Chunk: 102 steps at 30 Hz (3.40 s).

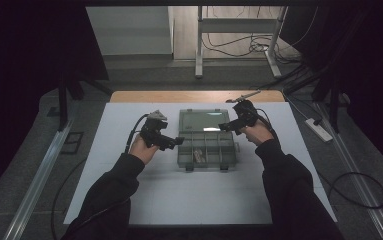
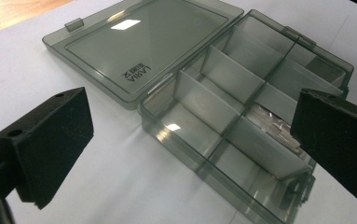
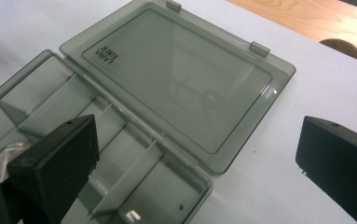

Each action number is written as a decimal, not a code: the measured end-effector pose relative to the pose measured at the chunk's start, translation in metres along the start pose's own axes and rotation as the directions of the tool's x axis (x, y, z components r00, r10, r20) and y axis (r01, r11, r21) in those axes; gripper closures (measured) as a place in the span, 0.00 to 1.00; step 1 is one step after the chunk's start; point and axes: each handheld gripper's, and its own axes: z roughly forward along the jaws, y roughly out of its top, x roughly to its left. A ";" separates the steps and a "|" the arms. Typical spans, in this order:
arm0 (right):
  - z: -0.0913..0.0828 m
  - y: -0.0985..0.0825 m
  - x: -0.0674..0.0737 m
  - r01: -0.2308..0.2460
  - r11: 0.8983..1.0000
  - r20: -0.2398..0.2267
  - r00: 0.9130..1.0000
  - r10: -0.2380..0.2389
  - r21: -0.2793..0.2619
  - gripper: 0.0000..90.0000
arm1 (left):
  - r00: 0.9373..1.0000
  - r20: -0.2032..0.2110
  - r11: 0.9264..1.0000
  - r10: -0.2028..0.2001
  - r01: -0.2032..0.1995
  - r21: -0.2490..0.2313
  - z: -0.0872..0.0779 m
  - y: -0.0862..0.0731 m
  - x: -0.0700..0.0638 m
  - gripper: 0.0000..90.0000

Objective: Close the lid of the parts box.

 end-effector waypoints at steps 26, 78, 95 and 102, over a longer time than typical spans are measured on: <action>0.041 0.022 -0.023 -0.076 0.996 0.050 0.996 0.073 0.053 0.00 | 1.000 0.004 0.999 -0.014 0.013 0.029 0.025 0.011 0.005 0.01; 0.066 0.020 -0.041 -0.212 0.945 0.179 0.969 0.170 0.249 0.79 | 0.998 0.027 0.996 0.050 -0.052 0.079 0.031 -0.008 0.004 0.00; 0.069 0.026 -0.034 -0.439 0.876 0.276 0.883 0.380 0.199 0.98 | 0.999 -0.013 0.995 0.032 -0.030 0.092 0.031 -0.004 0.005 0.01; 0.062 0.026 -0.033 -0.463 0.874 0.262 0.870 0.417 0.145 0.99 | 0.999 -0.038 0.997 -0.021 0.024 0.071 0.026 0.000 0.021 0.04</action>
